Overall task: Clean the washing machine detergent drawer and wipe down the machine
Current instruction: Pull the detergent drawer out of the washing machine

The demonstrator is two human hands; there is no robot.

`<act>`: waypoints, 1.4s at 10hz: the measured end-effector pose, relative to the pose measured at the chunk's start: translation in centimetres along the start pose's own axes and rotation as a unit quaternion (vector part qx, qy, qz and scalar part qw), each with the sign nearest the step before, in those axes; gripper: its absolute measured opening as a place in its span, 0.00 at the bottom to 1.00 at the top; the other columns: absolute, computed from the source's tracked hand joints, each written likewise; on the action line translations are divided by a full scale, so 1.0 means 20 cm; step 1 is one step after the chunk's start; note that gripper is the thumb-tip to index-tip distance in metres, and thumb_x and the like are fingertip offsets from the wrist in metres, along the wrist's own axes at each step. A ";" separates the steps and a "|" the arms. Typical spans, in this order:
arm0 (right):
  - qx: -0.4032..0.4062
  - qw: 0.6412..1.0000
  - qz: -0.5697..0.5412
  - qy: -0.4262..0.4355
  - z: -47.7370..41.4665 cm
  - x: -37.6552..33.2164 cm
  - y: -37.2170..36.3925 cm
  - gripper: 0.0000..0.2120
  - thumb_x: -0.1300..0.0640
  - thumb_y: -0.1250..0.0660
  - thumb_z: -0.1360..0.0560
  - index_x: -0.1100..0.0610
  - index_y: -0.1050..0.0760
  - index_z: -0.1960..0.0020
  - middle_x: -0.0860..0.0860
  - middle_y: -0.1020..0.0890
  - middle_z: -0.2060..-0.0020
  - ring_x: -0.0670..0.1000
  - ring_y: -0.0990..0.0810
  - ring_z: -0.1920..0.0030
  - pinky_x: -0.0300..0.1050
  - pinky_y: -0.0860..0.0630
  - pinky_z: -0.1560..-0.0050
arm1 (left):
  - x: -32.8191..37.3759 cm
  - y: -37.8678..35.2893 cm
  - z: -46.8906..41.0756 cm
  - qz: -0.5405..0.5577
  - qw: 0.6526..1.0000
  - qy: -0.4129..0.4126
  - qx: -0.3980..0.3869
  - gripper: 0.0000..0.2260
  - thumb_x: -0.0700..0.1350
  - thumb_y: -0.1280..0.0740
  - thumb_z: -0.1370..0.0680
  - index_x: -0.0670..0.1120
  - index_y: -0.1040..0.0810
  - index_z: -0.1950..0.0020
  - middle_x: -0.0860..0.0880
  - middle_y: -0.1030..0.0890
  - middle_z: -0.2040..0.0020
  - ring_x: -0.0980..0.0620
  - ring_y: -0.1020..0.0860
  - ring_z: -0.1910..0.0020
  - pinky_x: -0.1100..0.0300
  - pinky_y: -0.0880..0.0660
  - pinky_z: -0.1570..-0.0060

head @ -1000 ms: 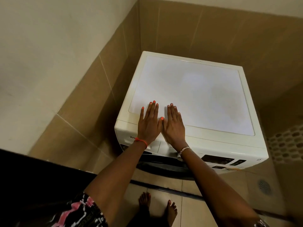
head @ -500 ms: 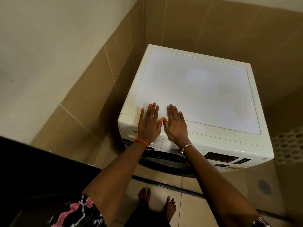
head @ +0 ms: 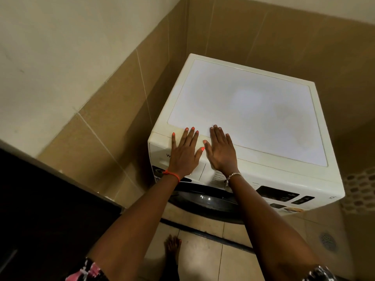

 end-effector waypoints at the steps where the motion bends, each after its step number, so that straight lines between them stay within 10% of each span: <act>1: -0.004 1.000 0.009 0.002 0.01 0.00 -0.01 0.32 0.44 0.59 0.23 0.59 0.49 0.24 0.54 0.47 0.24 0.50 0.52 0.24 0.47 0.56 0.25 | 0.00 0.03 0.08 0.072 0.997 -0.006 0.023 0.28 0.55 0.53 0.22 0.45 0.46 0.24 0.46 0.46 0.23 0.49 0.51 0.23 0.49 0.62 0.28; 3: -0.009 1.000 0.014 0.000 0.00 -0.01 0.00 0.32 0.43 0.60 0.23 0.59 0.50 0.24 0.54 0.48 0.24 0.51 0.52 0.24 0.48 0.56 0.24 | -0.12 0.14 0.32 0.432 0.884 0.078 0.158 0.17 0.43 0.38 0.21 0.39 0.28 0.34 0.43 0.26 0.34 0.52 0.30 0.35 0.68 0.37 0.34; 5: -0.013 1.000 0.020 0.002 0.00 -0.01 -0.01 0.31 0.44 0.58 0.22 0.59 0.50 0.23 0.54 0.48 0.24 0.51 0.52 0.24 0.49 0.54 0.24 | -0.28 0.05 0.45 0.604 0.682 0.305 0.279 0.06 0.40 0.31 0.25 0.43 0.25 0.50 0.46 0.23 0.52 0.54 0.26 0.53 0.62 0.26 0.51; 7: -0.011 1.000 0.023 0.001 -0.01 -0.01 0.00 0.32 0.43 0.59 0.23 0.56 0.49 0.23 0.54 0.47 0.24 0.51 0.51 0.24 0.49 0.55 0.25 | -0.21 -0.23 0.47 0.788 0.420 0.442 0.083 0.15 0.49 0.36 0.22 0.43 0.28 0.39 0.43 0.26 0.41 0.44 0.26 0.41 0.47 0.28 0.41; 9: -0.007 1.000 0.026 0.001 -0.01 -0.01 -0.01 0.32 0.42 0.59 0.24 0.56 0.48 0.24 0.53 0.47 0.24 0.51 0.51 0.24 0.49 0.54 0.25 | -0.20 -0.28 0.40 0.827 0.396 0.397 0.033 0.20 0.50 0.40 0.21 0.45 0.34 0.31 0.40 0.31 0.31 0.41 0.36 0.29 0.43 0.34 0.35; 14: 0.005 1.000 0.014 0.003 -0.01 -0.01 -0.01 0.32 0.43 0.58 0.23 0.57 0.47 0.24 0.53 0.46 0.24 0.51 0.50 0.24 0.49 0.53 0.25 | -0.20 -0.32 0.36 0.847 0.363 0.376 0.098 0.09 0.44 0.39 0.21 0.45 0.27 0.42 0.44 0.23 0.45 0.42 0.28 0.35 0.49 0.30 0.37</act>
Point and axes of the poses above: each hand's wrist, its own z-axis away from the middle knuckle, its own y-axis out of the back of the hand, x = y × z, the point moved 8 cm from there along -z, towards the middle knuckle
